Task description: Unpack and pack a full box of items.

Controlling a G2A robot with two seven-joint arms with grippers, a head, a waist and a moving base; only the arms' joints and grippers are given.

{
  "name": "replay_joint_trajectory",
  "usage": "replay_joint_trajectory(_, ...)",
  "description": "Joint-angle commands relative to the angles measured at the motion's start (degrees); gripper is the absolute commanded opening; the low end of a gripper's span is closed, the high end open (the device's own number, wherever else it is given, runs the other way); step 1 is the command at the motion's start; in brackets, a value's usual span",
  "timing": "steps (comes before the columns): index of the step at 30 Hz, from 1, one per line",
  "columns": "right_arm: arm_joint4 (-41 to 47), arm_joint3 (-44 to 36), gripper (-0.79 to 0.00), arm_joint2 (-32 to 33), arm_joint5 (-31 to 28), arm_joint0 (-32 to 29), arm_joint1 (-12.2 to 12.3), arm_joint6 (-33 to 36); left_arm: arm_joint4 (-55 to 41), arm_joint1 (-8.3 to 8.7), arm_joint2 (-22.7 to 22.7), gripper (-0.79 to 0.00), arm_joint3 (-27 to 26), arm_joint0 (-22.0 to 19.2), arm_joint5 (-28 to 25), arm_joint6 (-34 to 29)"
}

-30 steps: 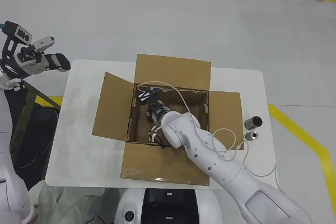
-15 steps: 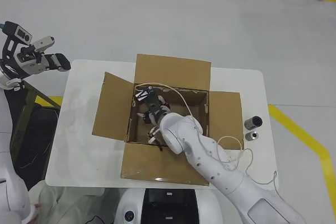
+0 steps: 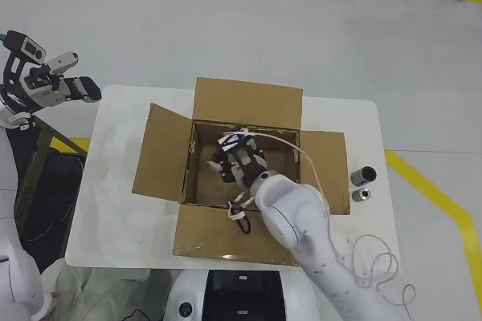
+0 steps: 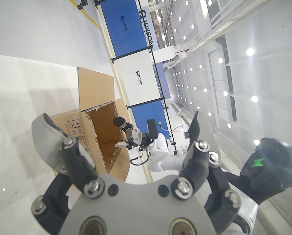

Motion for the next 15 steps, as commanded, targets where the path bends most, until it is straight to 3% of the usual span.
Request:
replay_joint_trajectory(1, -0.49, -2.66, -0.074, 2.19, -0.61, -2.67, 0.54, -1.19, 0.00, 0.00, 0.00, 0.000, 0.00, 0.00, 0.00, 0.00)
replay_joint_trajectory(15, -0.45, -12.51, -0.043, 14.83, -1.66, -16.22, 2.96, -9.23, 0.00, 0.00, 0.00, 0.000, 0.00, 0.00, 0.00, 0.00)
